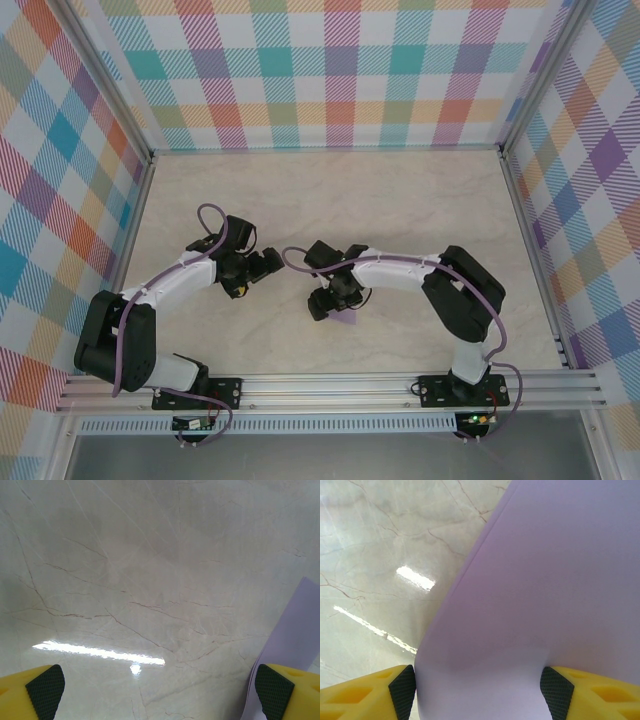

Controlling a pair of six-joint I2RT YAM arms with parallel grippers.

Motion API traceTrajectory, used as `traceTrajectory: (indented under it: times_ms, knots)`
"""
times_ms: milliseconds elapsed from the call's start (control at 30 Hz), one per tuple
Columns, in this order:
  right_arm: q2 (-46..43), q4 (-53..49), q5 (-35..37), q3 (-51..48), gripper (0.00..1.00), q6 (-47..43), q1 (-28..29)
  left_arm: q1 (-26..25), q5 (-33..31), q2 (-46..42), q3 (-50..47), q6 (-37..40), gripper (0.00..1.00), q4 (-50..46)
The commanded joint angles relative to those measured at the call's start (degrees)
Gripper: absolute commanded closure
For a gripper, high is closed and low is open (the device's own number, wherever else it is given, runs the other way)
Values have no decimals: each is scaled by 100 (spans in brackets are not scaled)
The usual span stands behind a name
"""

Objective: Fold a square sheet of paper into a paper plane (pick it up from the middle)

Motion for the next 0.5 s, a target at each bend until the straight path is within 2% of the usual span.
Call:
traceTrajectory:
  times_ms: [0,167,467]
  knots:
    - [252,-69,-8,-341,28,-103,-159,87,47,66,-49,-3,0,-126]
    - [276,2,-249,-379,27,-77,-225,87,74,77,-53,2,0,-116]
    - [395,-102,-268,-370,25,64,-325,87,99,85,-33,8,0,-116]
